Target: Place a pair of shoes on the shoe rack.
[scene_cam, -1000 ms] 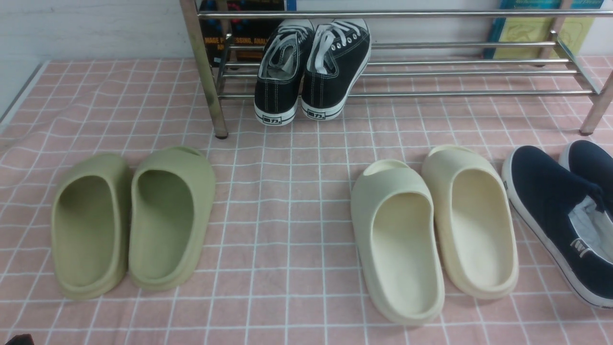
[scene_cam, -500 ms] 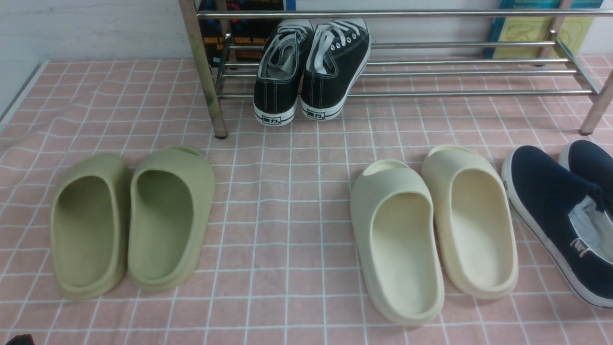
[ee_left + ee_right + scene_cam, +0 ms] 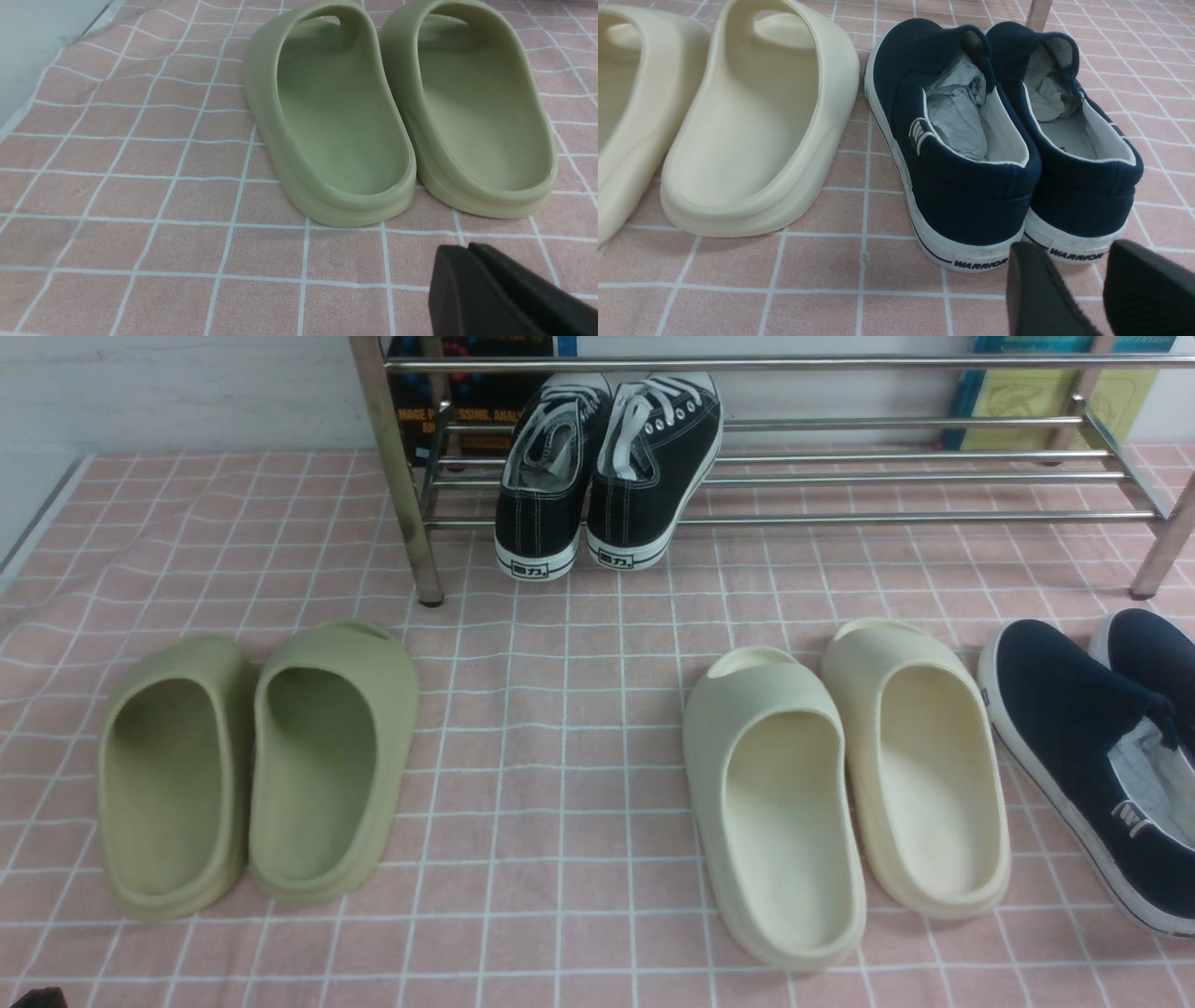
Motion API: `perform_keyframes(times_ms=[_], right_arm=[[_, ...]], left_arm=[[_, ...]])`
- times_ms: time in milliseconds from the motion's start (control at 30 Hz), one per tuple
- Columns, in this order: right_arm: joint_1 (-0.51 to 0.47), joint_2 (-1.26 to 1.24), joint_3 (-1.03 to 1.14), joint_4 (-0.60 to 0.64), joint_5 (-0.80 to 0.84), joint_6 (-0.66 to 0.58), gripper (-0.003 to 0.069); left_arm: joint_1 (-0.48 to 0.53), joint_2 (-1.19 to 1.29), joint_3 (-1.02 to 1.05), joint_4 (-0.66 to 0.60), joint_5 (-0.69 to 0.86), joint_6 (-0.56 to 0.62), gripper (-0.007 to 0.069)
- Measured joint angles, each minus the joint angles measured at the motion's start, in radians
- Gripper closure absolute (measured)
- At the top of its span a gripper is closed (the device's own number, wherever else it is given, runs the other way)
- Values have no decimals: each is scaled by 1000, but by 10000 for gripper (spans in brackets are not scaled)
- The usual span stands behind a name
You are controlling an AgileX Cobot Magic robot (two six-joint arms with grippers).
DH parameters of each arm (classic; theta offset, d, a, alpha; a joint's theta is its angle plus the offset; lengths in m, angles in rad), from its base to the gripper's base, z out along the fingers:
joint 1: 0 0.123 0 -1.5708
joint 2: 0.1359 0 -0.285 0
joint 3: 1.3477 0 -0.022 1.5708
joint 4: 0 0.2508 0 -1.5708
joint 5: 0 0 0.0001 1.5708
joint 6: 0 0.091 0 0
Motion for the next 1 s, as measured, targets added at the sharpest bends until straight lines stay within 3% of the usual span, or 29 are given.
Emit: perform_keyframes(times_ms=[1000], right_arm=[[0, 0, 0, 0, 1, 0, 421]], left_arm=[[0, 0, 0, 78, 4, 0, 570]])
